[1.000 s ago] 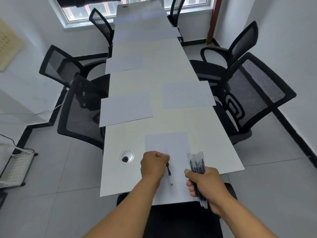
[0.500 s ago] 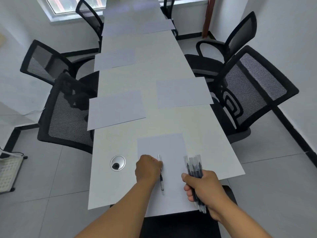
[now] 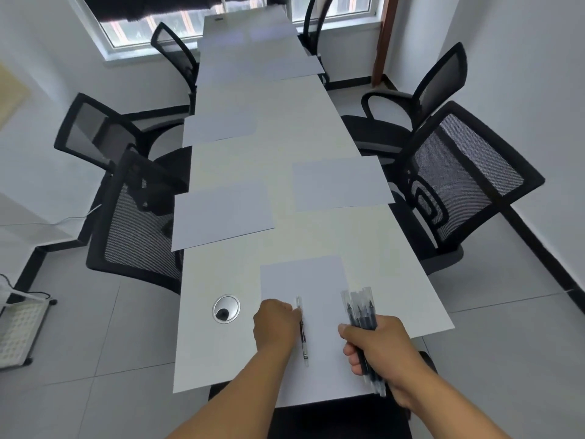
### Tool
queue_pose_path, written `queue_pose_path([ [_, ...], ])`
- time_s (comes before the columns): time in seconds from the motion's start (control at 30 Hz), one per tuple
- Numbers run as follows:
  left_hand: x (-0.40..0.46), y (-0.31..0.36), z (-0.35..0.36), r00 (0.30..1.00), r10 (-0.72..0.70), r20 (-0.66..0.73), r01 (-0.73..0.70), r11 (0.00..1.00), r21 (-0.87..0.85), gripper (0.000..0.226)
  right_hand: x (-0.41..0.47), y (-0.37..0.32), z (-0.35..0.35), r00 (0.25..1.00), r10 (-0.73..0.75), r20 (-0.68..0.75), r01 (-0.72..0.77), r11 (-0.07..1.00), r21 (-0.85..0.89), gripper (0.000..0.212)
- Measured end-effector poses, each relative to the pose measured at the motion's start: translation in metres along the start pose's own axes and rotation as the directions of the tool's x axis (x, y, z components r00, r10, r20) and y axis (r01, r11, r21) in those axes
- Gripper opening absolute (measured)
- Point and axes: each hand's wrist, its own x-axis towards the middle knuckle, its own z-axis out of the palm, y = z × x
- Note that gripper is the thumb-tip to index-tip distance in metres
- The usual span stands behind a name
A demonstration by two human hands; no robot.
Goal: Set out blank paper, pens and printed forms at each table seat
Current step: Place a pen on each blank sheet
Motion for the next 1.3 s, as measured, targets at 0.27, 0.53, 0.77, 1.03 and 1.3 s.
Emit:
queue_pose_path([
  [0.27, -0.063, 0.023, -0.047, 0.992, 0.115, -0.044, -0.118, 0.991, -0.068, 0.034, -0.053, -0.026, 0.013, 0.996, -0.086, 0.026, 0.088, 0.995, -0.053, 0.017],
  [0.53, -0.164, 0.032, -0.124, 0.973, 0.135, -0.186, -0.158, 0.981, -0.112, 0.026, -0.140, -0.036, 0.024, 0.969, -0.221, 0.112, 0.228, 0.973, -0.048, 0.006],
  [0.77, -0.260, 0.012, -0.169, 0.946, 0.195, -0.258, -0.233, 0.964, -0.126, 0.020, -0.216, -0.035, 0.036, 0.927, -0.332, 0.176, 0.342, 0.939, -0.030, 0.015],
  [1.03, -0.334, -0.025, -0.234, 0.911, 0.208, -0.356, -0.269, 0.954, -0.131, 0.014, -0.280, -0.031, 0.089, 0.892, -0.394, 0.223, 0.403, 0.915, 0.004, 0.026],
  [1.3, -0.356, -0.073, -0.311, 0.881, 0.222, -0.417, -0.316, 0.934, -0.169, 0.025, -0.306, -0.009, 0.185, 0.883, -0.431, 0.186, 0.422, 0.902, 0.087, 0.042],
])
